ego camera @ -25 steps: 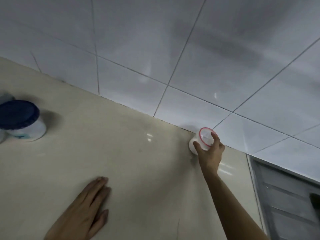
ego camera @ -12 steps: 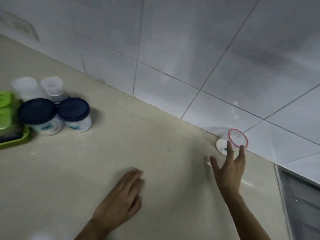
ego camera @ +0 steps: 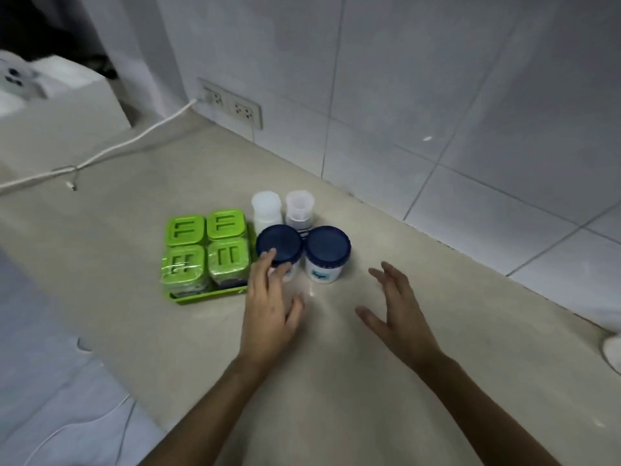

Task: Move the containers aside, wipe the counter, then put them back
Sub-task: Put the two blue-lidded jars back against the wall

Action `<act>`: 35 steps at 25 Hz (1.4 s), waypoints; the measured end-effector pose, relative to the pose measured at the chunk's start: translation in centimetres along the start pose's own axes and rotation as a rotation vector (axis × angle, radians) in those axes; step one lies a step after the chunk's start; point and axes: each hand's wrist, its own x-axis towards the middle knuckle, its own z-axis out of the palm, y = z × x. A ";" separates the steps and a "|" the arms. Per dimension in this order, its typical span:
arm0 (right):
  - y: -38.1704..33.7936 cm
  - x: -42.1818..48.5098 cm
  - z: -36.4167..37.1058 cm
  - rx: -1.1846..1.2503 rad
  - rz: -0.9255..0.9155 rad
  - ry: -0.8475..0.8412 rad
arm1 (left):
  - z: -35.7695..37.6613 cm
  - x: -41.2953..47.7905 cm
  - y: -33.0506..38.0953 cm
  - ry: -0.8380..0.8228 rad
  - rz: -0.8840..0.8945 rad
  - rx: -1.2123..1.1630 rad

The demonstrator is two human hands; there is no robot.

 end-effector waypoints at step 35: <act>25.2 -6.8 -19.3 -0.430 0.368 0.131 | 24.0 3.8 28.5 -0.512 0.025 -0.546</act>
